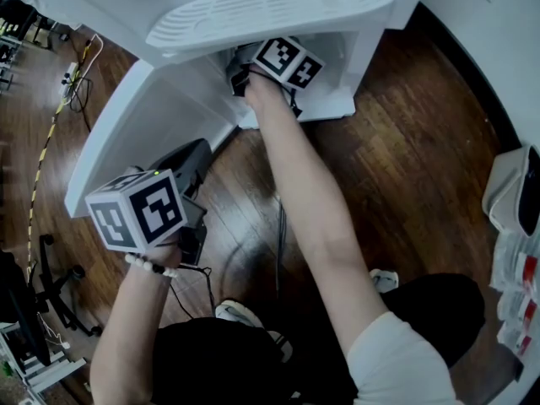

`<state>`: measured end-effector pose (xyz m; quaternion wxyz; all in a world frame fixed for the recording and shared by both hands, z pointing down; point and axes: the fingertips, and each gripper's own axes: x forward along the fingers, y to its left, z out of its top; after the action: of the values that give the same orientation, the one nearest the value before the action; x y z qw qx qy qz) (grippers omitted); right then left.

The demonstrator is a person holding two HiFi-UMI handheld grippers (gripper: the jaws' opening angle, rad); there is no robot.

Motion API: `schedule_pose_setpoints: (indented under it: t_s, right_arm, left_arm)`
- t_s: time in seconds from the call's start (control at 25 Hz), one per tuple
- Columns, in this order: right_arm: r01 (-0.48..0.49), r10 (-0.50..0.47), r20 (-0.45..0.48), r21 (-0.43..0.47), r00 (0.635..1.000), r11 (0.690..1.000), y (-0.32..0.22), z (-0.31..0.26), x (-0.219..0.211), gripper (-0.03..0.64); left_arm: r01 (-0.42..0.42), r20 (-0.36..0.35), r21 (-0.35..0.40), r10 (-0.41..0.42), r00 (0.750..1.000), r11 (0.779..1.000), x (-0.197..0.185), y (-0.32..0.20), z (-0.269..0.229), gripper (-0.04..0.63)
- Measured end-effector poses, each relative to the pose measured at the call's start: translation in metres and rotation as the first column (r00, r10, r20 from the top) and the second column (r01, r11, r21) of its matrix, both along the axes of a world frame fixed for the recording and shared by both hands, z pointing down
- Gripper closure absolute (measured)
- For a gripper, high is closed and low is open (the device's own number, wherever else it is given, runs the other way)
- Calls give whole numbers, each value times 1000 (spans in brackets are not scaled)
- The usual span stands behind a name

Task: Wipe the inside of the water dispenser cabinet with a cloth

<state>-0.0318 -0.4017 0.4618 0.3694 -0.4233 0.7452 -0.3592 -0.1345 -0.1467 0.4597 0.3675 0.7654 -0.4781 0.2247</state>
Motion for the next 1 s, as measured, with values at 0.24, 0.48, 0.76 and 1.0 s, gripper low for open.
schedule_pose_setpoints:
  t_s: [0.24,0.48,0.76,1.0]
  right_arm:
    - [-19,19,5,-94,1000,995,-7,23,9,578]
    - [-116,38,-274,-274,961,955,-8,88,21,578]
    - [-159,-38,-349,-518,937,840,0,151,16,572]
    - [-257,-37,-496,-511,867,820,7,153,31,572]
  left_arm:
    - [2,-2,-15,-2,1000,1000,-2,1,6,598]
    - [-2,0,-15,2,1000,1000,-2,1,6,598]
    - [6,-2,-13,-6,1000,1000,-4,2,4,597]
    - [6,-8,-8,-6,1000,1000,-5,1,0,597]
